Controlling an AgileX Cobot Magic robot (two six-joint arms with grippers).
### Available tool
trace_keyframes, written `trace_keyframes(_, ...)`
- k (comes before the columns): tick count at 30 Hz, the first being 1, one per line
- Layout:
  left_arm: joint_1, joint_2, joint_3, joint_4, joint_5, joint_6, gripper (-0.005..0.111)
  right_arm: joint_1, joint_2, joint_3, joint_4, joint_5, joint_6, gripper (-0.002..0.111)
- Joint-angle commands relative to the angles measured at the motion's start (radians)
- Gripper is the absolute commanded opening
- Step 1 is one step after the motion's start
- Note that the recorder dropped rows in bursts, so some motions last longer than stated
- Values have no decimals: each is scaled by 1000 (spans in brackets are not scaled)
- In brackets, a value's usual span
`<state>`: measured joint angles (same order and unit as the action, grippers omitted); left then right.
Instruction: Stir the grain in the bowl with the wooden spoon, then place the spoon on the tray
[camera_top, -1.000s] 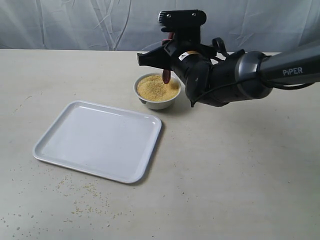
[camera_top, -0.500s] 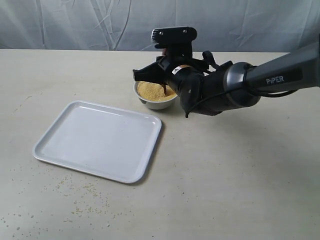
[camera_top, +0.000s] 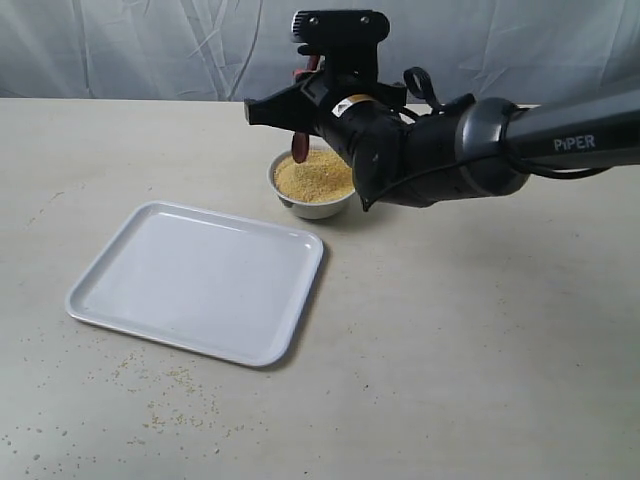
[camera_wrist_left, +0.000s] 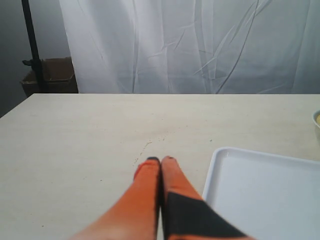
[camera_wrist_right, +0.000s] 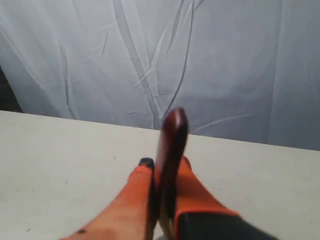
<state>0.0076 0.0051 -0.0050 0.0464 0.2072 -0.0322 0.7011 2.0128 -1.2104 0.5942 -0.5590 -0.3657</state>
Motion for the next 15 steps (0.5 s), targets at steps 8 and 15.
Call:
trace_keyframes(8,1,-5,5,0,-7,-1,0,-3,96,-22,66,20,-64,-1)
trace_keyframes(15,1,-5,5,0,-7,-1,0,-12,-10,-22,142,4,-143,-1)
